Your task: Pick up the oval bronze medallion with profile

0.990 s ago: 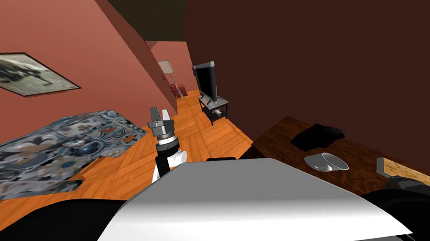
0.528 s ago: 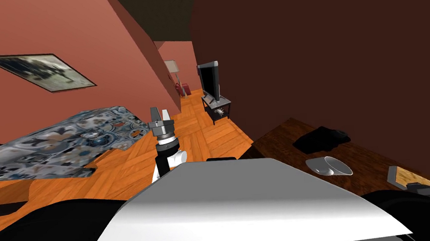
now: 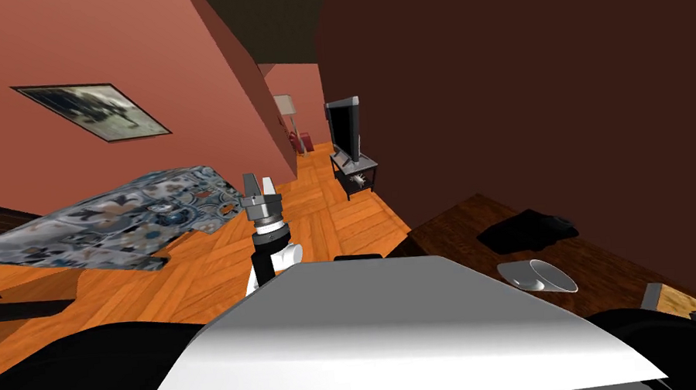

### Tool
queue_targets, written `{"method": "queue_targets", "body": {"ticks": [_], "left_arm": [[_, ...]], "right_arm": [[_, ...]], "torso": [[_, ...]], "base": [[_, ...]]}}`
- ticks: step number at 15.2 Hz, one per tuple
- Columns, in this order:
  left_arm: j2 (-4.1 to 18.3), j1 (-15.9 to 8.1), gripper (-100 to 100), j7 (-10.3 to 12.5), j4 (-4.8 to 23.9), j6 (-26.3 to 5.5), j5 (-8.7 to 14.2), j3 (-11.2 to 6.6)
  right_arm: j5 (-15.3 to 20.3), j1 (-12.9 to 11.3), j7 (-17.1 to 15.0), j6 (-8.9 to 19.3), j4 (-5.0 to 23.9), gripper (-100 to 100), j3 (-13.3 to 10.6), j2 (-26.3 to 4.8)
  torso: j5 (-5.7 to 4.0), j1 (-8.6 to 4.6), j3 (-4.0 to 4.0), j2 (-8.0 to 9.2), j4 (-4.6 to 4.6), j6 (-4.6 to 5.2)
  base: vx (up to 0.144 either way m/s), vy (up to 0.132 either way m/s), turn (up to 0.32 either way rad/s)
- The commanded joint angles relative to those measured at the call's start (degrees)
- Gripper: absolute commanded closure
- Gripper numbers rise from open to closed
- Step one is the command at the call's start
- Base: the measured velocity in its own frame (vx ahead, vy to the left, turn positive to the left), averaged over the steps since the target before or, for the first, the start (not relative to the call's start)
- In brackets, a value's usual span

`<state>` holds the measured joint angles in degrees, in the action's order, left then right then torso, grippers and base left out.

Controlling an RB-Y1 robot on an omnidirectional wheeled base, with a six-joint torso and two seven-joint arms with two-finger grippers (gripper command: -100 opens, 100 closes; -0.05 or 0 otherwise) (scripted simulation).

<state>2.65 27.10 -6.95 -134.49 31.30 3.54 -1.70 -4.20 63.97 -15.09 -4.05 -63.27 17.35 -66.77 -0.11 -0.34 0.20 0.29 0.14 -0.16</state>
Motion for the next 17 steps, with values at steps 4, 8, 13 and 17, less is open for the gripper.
{"method": "queue_targets", "body": {"ticks": [4, 8, 13, 17], "left_arm": [[0.0, 0.0, 0, 0.0, 0.0, 0.0, 0.0, 0.00], [0.0, 0.0, 0, 0.0, 0.0, 0.0, 0.0, 0.02], [0.0, 0.0, 0, 0.0, 0.0, 0.0, 0.0, 0.01], [0.0, 0.0, 0, 0.0, 0.0, 0.0, 0.0, 0.01]], "right_arm": [[-0.4, 0.5, -0.6, 0.0, 0.3, 100, -0.1, -0.3], [-3.7, 4.3, -4.9, 0.1, 2.9, 100, -0.9, -1.9], [-6.9, 8.0, -9.1, 0.2, 5.5, 100, -1.8, -3.5], [-9.1, 10.5, -11.9, 0.2, 7.3, 100, -2.3, -4.6]], "torso": [[0.00, 0.27, -0.08, -0.17, -0.03, 0.14], [0.24, 1.04, 0.21, 0.36, 0.09, 0.01], [0.21, 0.57, 0.24, 0.42, 0.08, 0.09], [0.20, 0.65, 0.22, 0.41, 0.05, 0.16]], "base": [[-0.027, 0.011, 0.056], [-0.174, 0.145, 0.368], [-0.150, 0.041, 0.302], [-0.155, 0.072, 0.309]]}}
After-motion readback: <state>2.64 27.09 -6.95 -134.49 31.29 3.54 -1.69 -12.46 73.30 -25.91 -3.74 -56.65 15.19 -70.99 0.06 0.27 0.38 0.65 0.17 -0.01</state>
